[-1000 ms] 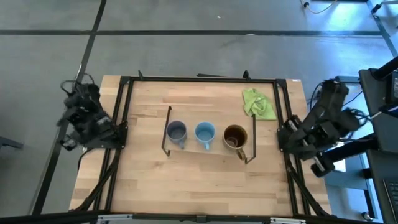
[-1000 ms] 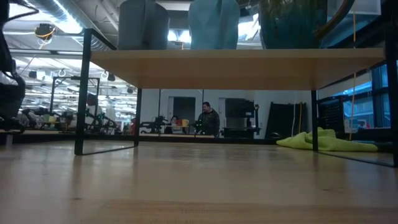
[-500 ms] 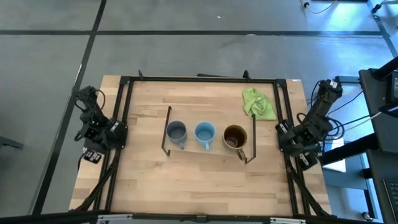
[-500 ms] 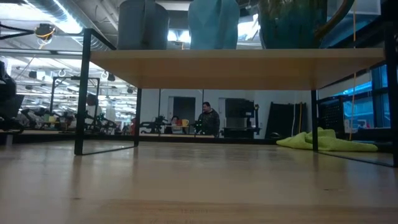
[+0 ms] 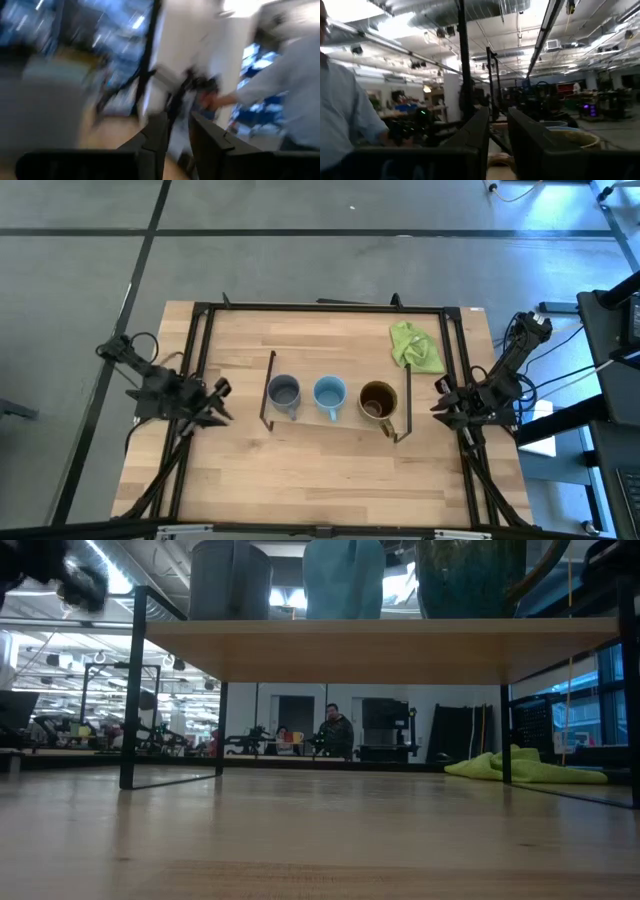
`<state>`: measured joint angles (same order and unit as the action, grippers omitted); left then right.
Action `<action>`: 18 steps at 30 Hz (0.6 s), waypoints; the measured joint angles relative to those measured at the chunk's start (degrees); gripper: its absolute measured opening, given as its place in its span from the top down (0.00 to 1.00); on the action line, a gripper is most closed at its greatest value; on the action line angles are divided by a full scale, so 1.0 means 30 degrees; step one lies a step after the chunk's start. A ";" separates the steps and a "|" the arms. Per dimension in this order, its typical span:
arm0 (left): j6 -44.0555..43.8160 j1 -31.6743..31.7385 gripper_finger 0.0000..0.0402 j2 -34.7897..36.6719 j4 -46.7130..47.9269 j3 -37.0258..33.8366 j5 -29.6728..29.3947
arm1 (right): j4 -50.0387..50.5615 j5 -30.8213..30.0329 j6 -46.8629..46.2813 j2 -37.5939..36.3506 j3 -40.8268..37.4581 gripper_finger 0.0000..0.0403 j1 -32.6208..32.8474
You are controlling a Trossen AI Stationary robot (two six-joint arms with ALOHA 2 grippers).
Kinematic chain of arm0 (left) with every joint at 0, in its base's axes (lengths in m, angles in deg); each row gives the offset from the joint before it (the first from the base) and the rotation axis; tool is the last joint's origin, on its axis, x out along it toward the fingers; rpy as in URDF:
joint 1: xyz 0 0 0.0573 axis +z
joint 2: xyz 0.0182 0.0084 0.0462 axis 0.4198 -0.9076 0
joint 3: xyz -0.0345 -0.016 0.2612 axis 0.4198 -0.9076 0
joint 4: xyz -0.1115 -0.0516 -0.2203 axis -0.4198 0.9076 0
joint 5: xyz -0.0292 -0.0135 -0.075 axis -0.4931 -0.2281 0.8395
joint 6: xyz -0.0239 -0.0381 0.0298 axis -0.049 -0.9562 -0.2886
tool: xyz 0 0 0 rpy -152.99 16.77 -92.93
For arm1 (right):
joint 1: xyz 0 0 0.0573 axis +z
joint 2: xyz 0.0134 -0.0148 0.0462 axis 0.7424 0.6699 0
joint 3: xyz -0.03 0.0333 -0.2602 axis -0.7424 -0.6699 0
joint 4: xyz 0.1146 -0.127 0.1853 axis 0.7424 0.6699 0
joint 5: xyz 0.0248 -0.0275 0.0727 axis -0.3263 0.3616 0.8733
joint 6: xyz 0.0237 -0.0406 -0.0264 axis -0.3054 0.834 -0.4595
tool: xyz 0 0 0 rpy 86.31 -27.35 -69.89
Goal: Stack small to large cups/mugs on shelf
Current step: Return to Home Position
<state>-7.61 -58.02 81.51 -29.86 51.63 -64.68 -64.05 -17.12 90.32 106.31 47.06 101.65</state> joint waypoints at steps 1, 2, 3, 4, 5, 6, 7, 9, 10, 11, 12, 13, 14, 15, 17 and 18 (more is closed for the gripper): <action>-0.0921 0.0577 0.81 -0.0006 0.1164 0.0000 -0.0057 | 0.0332 -0.0324 0.0367 -0.0039 0.0000 0.82 0.0000; -0.1776 0.1110 0.81 -0.0015 0.2189 0.0000 -0.0023 | 0.0739 -0.0896 0.0651 -0.0031 0.0000 0.82 0.0000; -0.2367 0.1646 0.81 -0.0015 0.2885 0.0000 0.0164 | 0.1097 -0.1733 0.0806 -0.0011 0.0000 0.82 0.0001; -0.2717 0.2148 0.81 -0.0015 0.3347 0.0000 0.0407 | 0.1219 -0.2693 0.0921 -0.0009 0.0000 0.82 0.0000; -0.2801 0.2636 0.81 -0.0015 0.3655 0.0000 0.0697 | 0.1370 -0.3558 0.1190 -0.0017 0.0000 0.82 0.0000; -0.2777 0.3150 0.81 -0.0013 0.3887 0.0000 0.0964 | 0.1498 -0.4170 0.1433 -0.0026 0.0000 0.82 0.0000; -0.2794 0.3660 0.81 -0.0007 0.4197 0.0000 0.1200 | 0.1544 -0.4555 0.1756 -0.0036 0.0000 0.82 0.0000; -0.3110 0.4666 0.81 -0.0014 0.5074 0.0020 0.1780 | 0.1626 -0.4993 0.2396 -0.0017 0.0000 0.82 0.0000; -0.3172 0.5178 0.81 -0.0080 0.5077 0.0029 0.2267 | 0.1609 -0.5241 0.2676 -0.0017 0.0000 0.82 0.0000; -0.3197 0.5599 0.81 -0.0198 0.4999 0.0029 0.2730 | 0.1616 -0.5390 0.2783 -0.0017 0.0000 0.82 0.0007; -0.3216 0.5989 0.81 -0.0313 0.4979 0.0029 0.2992 | 0.1638 -0.5573 0.2787 -0.0017 0.0000 0.82 0.0007; -0.3201 0.6369 0.81 -0.0318 0.4953 0.0029 0.3143 | 0.1631 -0.5786 0.2796 -0.0022 0.0000 0.82 0.0007; -0.3134 0.6701 0.81 -0.0287 0.4927 0.0029 0.3174 | 0.1638 -0.5818 0.2839 -0.0061 0.0000 0.82 0.0005; -0.3005 0.7002 0.81 -0.0293 0.4933 0.0029 0.3149 | 0.1634 -0.5862 0.2871 -0.0128 0.0000 0.82 0.0007; -0.2769 0.7565 0.81 -0.0299 0.5018 0.0029 0.2654 | 0.1642 -0.6789 0.3074 -0.0250 0.0000 0.82 0.0018; -0.2771 0.7832 0.81 -0.0307 0.5088 0.0029 0.2244 | 0.1682 -0.7505 0.3315 -0.0295 0.0000 0.82 0.0015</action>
<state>-15.93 -34.52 80.59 -14.60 51.72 -57.95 -59.00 -39.64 100.26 105.43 47.06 101.69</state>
